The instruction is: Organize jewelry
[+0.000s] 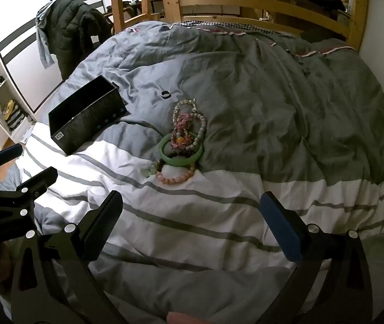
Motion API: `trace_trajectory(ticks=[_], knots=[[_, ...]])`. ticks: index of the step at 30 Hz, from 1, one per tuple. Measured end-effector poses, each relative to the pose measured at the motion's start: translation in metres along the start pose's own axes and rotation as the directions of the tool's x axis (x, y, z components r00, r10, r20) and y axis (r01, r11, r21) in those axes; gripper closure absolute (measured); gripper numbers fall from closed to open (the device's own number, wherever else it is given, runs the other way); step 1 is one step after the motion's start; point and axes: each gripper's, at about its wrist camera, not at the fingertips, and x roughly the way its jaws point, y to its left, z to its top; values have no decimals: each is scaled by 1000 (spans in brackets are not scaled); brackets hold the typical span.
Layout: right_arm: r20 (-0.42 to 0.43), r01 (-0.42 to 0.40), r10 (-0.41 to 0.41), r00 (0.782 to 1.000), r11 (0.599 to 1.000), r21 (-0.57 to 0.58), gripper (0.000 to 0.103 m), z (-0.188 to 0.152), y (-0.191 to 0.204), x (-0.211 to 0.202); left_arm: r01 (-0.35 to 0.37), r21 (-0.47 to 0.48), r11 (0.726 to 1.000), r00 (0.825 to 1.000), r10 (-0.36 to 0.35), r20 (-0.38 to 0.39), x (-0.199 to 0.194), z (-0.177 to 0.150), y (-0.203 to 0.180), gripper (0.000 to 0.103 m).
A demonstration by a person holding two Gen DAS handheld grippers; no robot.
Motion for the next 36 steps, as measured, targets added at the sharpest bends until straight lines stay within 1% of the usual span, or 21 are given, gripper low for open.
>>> trace_trajectory(ticks=[8,16,19,24,27,36], knots=[[-1,3,-3,1000,1000,-5,3,0,0,0,-10,4,1000,1000,9,9,-2,3,-2,4],[0,-1,1,1000,1000,2,3,0,0,-1,-4,6,1000,1000,4,27,-3,0,-2,4],[-1,-2,2,1000,1000,1,3,0,0,-1,-15,6,1000,999,15,34,-5,-1,-1,4],[-2,-3,3,1000,1000,1,3,2,-2,1,-11,6,1000,999,11,32,-6,-1,0,4],[-11,-18,18,1000,1000,5,3,0,-1,2,-9,6,1000,999,9,32,-6,-1,0,4],[-11,-18,18,1000,1000,4,3,-1,0,2,-9,4,1000,1000,9,30,-5,-1,1,4]])
